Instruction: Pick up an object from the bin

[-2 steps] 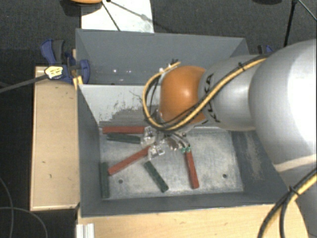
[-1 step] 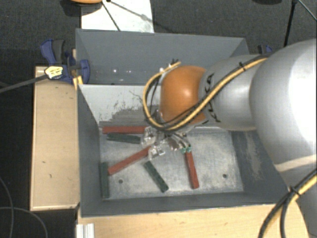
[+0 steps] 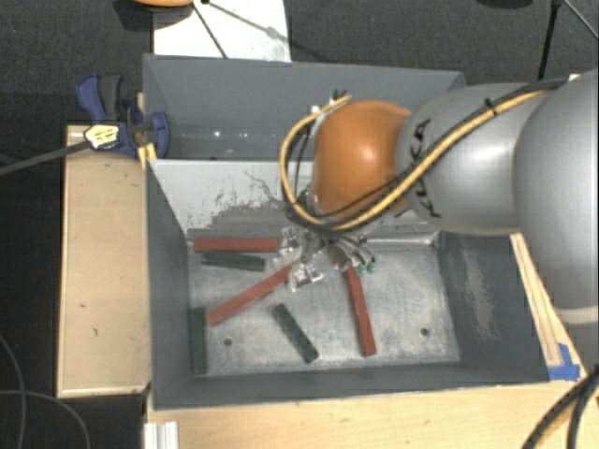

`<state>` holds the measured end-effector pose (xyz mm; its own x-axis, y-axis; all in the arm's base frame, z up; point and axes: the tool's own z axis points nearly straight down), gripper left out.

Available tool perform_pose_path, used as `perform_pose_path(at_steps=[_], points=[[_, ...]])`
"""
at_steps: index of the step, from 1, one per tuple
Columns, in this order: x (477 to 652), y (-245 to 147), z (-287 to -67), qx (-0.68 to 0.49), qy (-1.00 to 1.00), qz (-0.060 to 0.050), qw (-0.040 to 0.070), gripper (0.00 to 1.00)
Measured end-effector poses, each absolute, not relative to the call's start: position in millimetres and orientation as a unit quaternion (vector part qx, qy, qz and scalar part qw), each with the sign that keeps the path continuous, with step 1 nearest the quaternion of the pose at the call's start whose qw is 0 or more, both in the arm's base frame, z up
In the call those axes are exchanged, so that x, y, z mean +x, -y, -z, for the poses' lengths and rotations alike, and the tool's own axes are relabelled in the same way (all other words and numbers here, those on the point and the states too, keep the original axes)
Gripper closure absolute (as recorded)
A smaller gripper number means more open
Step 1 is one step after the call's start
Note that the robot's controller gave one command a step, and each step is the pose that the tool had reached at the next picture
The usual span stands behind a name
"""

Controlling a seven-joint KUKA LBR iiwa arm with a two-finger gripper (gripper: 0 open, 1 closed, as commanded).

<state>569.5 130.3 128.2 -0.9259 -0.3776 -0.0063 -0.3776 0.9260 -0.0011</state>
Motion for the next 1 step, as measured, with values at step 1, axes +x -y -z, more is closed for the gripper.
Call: perform_pose_path(at_steps=[1], points=[[574.0,-157.8,-222.7,-0.281,-0.96,0.0,0.001,1.0]])
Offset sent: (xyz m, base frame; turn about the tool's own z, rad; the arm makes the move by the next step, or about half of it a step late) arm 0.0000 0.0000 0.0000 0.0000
